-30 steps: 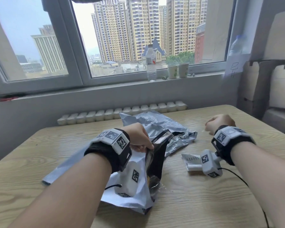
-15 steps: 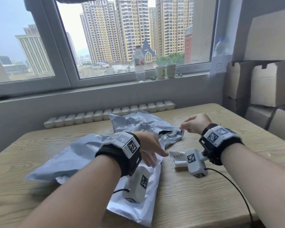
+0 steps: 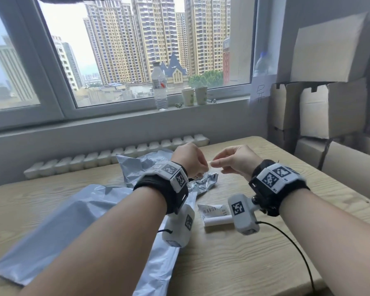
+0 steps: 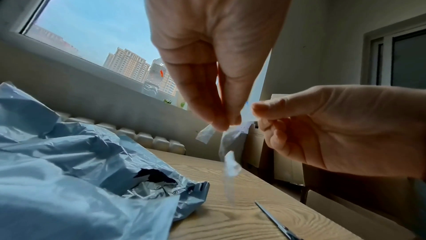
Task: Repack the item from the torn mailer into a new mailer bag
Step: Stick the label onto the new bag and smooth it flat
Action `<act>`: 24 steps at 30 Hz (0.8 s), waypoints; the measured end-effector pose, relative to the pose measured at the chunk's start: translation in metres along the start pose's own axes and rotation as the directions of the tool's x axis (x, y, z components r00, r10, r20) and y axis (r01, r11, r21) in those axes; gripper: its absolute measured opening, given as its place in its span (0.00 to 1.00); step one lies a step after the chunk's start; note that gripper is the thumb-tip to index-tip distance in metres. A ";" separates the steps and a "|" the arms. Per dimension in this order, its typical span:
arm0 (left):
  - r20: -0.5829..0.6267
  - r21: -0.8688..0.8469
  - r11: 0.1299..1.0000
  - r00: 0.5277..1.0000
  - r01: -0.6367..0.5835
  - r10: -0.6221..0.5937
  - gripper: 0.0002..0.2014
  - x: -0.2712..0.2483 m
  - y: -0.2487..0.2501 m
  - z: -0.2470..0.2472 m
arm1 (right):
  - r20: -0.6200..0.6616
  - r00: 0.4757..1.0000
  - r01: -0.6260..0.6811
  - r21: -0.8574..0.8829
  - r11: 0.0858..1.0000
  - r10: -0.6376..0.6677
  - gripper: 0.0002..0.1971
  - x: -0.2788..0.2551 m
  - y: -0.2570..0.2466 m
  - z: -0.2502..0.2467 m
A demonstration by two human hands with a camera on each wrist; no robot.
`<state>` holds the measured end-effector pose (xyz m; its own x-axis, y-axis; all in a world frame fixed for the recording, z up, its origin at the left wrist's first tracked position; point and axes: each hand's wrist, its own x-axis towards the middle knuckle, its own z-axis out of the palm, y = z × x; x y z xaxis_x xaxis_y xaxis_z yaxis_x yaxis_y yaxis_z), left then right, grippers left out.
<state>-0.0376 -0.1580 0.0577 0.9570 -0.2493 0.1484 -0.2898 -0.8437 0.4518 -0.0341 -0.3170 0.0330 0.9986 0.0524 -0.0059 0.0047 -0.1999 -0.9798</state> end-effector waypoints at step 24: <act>-0.037 -0.285 0.944 0.982 0.166 -0.183 0.06 0.045 -0.030 0.011 | -0.004 0.991 0.126 -0.266 0.956 -0.131 0.08 0.025 0.008 0.020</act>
<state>0.0139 -0.1495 0.0408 0.9928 -0.0726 0.0952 -0.1187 -0.7024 0.7019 -0.0099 -0.2981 0.0207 0.9895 0.0744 0.1236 0.1438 -0.4443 -0.8843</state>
